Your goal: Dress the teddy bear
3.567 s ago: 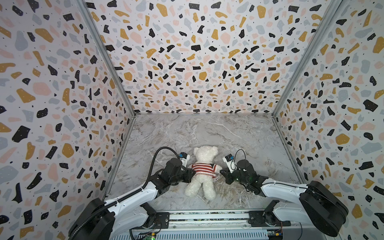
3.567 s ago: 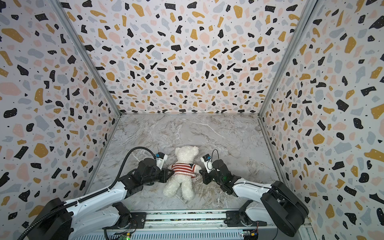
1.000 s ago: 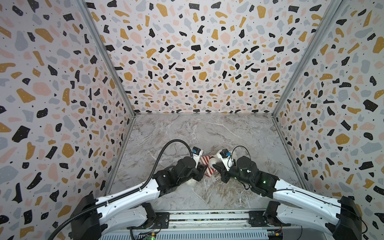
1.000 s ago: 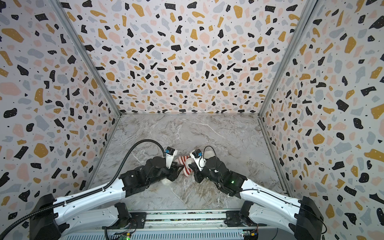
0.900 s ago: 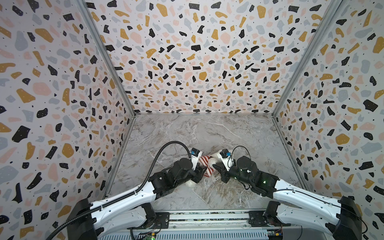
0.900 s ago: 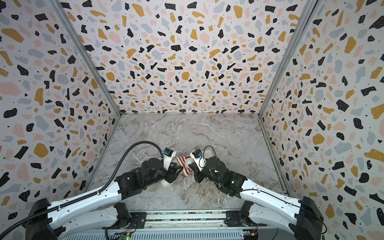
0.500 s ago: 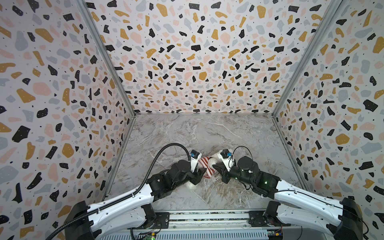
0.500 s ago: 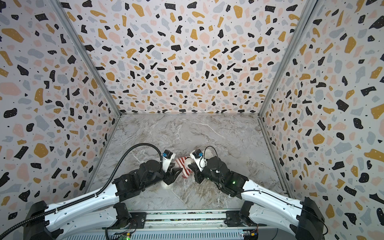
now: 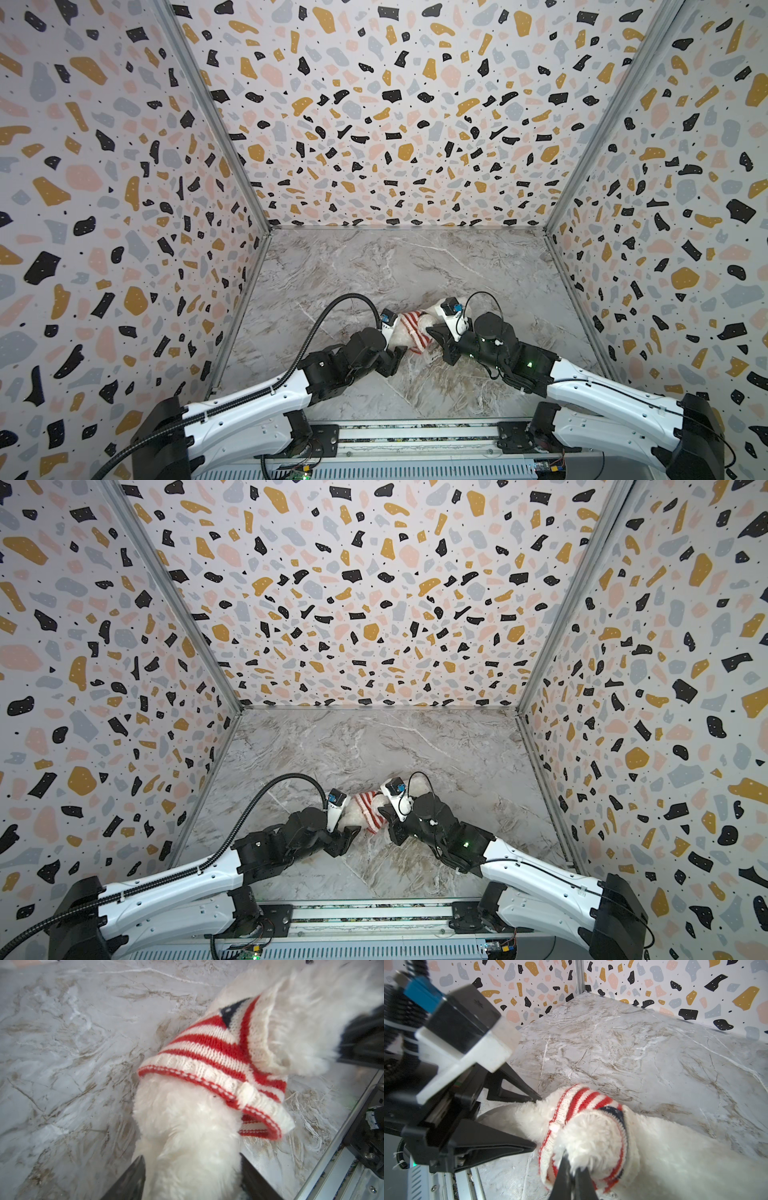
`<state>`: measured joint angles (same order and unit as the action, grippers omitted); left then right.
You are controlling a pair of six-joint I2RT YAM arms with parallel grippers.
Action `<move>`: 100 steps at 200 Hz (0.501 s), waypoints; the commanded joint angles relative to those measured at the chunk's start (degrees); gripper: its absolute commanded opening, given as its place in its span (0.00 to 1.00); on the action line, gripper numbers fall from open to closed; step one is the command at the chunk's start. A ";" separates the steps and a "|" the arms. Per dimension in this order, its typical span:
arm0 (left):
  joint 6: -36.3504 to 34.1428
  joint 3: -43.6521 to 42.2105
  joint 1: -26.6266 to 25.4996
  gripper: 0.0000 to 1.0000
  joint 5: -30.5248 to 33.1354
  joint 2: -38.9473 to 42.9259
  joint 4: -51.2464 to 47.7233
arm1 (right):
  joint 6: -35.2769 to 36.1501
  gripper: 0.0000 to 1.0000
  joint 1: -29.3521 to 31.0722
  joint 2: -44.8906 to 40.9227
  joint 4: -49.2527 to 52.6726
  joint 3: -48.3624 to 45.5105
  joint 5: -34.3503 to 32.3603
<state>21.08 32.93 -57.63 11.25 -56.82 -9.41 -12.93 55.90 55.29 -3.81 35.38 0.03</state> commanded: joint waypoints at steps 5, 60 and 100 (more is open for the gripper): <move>0.60 0.47 -0.42 0.52 0.57 -1.03 2.68 | 0.27 0.00 -0.09 -0.18 -1.56 1.44 -1.23; 9.22 -0.32 -0.17 0.00 -0.23 -0.02 10.75 | -0.72 0.24 -1.67 0.54 -1.21 1.39 -1.02; 18.39 -1.53 5.06 0.00 -7.08 0.00 17.82 | -1.32 0.49 -4.45 -2.86 -0.18 0.05 -0.13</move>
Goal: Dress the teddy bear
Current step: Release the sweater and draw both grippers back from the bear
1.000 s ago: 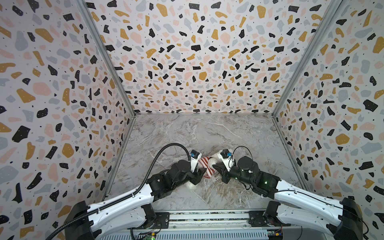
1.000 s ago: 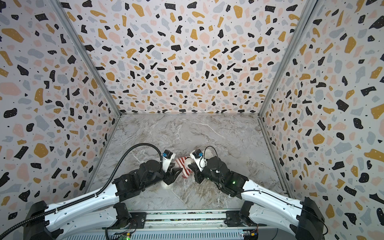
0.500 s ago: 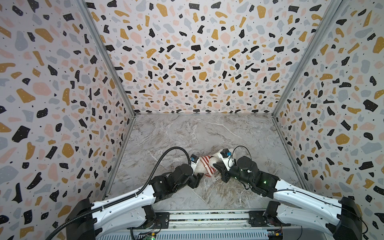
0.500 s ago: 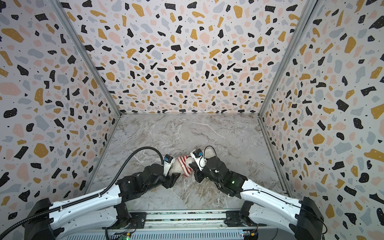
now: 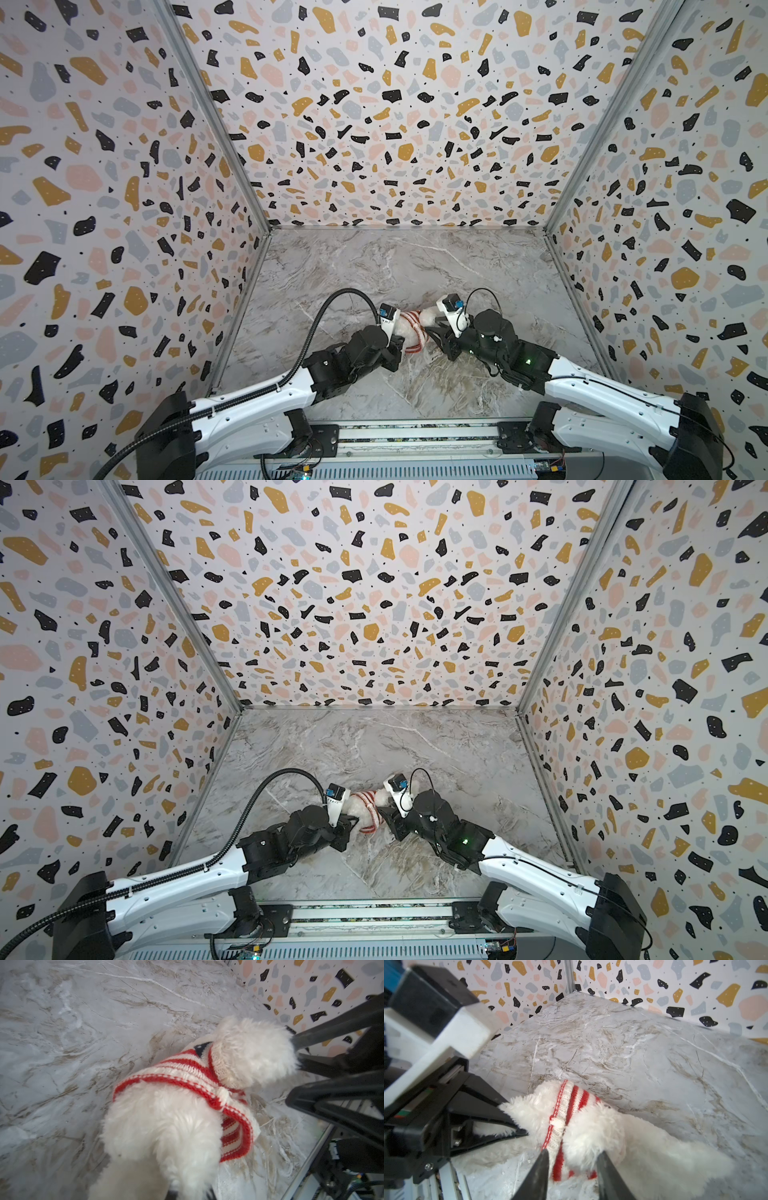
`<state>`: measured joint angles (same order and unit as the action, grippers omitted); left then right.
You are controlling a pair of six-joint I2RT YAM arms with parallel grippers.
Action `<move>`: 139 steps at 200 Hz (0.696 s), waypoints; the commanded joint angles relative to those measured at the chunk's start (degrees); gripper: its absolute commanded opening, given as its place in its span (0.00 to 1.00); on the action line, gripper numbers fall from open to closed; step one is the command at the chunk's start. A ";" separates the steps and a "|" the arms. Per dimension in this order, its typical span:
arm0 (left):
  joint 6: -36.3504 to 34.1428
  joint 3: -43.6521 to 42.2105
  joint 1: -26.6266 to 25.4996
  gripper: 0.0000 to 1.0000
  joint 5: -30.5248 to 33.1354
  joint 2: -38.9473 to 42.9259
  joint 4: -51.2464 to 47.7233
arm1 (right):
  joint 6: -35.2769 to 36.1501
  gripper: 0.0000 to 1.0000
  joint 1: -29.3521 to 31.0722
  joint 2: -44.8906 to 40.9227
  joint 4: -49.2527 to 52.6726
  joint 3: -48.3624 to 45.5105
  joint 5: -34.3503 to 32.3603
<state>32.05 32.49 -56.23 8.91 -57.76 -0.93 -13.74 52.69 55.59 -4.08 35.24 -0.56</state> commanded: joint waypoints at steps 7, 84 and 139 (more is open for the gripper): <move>9.27 -1.64 5.23 0.00 -6.57 0.80 10.47 | -0.40 0.51 -1.51 -3.89 0.51 -0.06 0.20; 27.44 -13.55 20.63 0.00 -21.60 -2.24 28.55 | -0.35 0.56 -3.95 -5.72 -0.08 -4.11 -0.15; 18.19 -14.01 25.77 0.04 -15.85 -2.08 16.56 | 0.04 0.55 -4.26 -3.15 -1.97 -4.39 0.95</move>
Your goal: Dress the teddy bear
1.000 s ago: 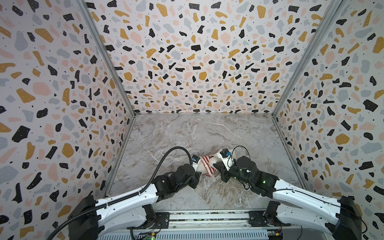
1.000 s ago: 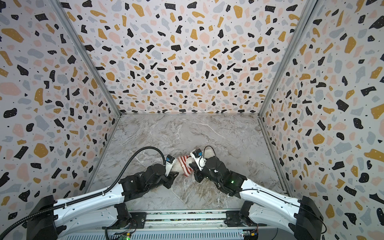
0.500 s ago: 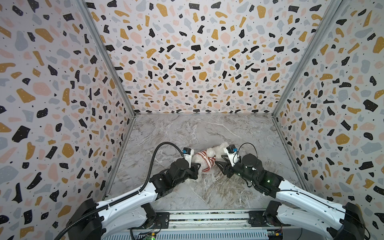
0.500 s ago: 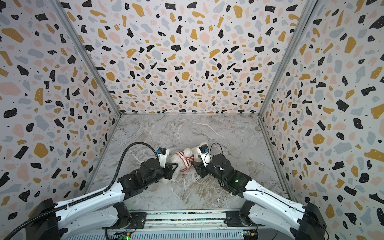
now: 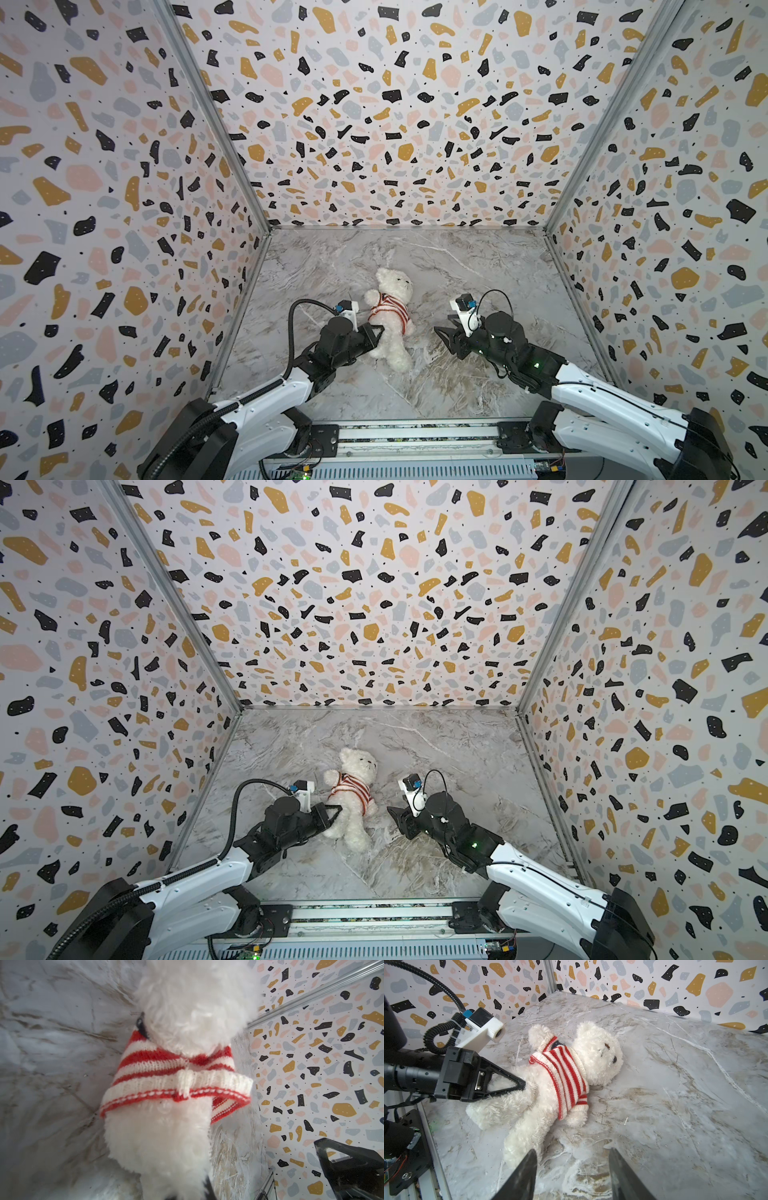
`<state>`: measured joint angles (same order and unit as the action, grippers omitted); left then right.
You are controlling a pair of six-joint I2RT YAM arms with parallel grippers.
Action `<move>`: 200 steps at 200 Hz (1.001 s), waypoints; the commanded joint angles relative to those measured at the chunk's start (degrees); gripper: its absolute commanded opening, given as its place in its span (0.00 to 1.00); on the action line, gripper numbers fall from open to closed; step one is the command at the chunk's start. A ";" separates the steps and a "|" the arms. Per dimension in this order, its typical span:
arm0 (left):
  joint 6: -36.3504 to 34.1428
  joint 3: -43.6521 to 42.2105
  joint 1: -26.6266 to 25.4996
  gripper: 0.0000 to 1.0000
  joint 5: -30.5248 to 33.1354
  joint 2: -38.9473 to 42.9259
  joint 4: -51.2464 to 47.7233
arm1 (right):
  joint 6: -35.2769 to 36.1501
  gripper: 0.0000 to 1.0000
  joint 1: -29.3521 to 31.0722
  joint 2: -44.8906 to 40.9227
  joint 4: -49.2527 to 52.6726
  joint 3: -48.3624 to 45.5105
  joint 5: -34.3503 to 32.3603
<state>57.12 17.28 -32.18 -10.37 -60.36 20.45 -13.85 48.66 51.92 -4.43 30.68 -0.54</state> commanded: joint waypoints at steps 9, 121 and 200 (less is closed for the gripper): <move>-10.87 2.41 1.91 0.08 5.84 0.17 -10.20 | 0.27 0.55 -0.24 1.06 -1.64 0.30 1.06; -13.70 -3.99 1.42 0.57 2.40 6.81 -13.48 | 1.32 0.49 -0.07 8.05 -3.66 3.06 4.18; -20.08 0.58 1.42 0.77 10.09 8.40 -21.90 | 0.93 0.46 1.52 9.60 -3.92 3.90 3.91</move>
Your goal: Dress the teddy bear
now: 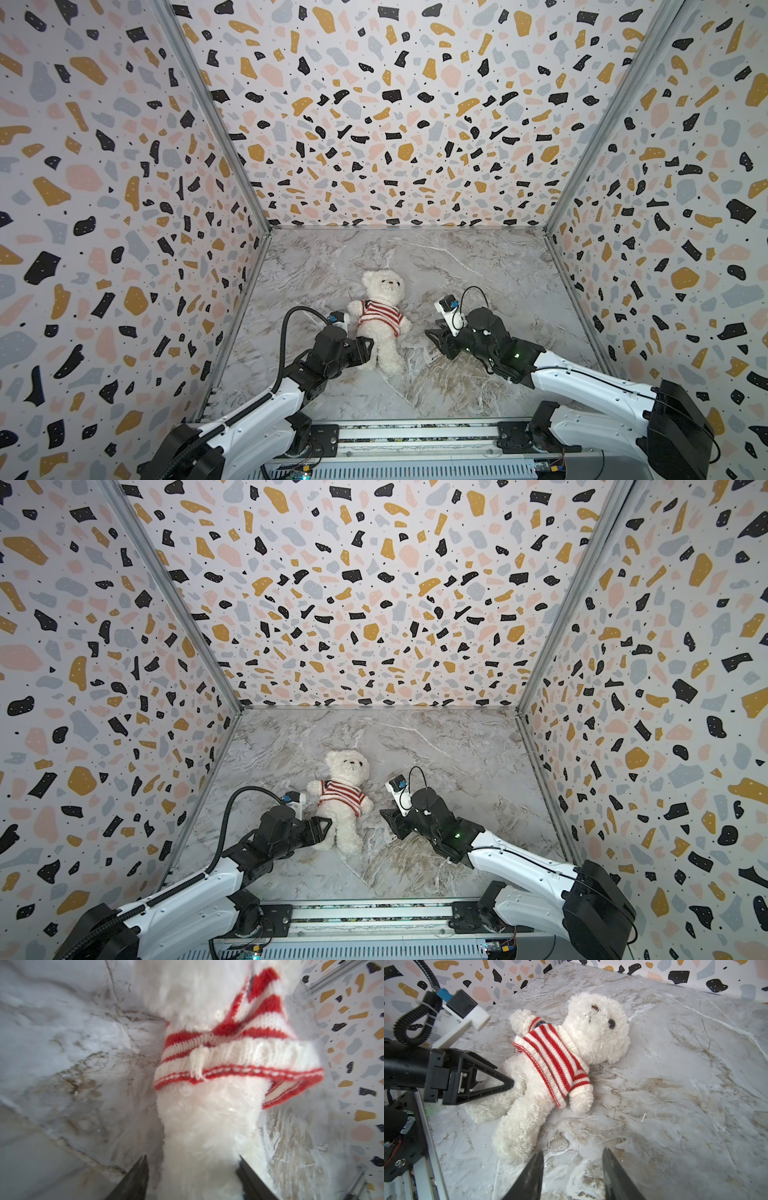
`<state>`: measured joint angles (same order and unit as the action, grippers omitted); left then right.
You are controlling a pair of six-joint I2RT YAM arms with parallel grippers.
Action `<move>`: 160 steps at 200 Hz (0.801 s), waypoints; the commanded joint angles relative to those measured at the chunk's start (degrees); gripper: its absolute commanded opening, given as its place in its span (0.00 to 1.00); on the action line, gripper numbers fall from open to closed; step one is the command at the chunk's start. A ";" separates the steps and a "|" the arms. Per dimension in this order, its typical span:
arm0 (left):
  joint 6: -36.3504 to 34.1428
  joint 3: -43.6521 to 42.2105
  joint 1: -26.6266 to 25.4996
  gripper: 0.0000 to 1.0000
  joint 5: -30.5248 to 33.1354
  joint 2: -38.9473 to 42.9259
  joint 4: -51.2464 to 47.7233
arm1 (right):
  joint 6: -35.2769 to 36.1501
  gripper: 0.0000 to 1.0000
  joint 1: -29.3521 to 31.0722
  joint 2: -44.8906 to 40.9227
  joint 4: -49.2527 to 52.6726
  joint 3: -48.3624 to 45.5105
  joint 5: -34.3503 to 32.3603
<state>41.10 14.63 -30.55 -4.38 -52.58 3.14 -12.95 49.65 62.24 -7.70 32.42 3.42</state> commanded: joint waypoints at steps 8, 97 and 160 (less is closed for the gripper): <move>-4.90 4.15 -0.22 0.82 4.76 0.85 -5.83 | 0.04 0.46 0.67 -0.92 -0.47 2.25 -0.13; -12.96 19.83 -0.13 0.80 9.57 1.06 -11.70 | 0.62 0.41 0.80 4.68 -6.95 4.06 1.68; -14.74 27.74 0.24 0.57 8.22 -17.34 -4.46 | 0.38 0.27 -1.12 17.67 -15.12 10.27 6.32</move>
<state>28.38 39.53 -30.52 5.17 -64.40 -4.38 -12.38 49.56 76.47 -17.69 39.46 6.74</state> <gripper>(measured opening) 0.593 0.279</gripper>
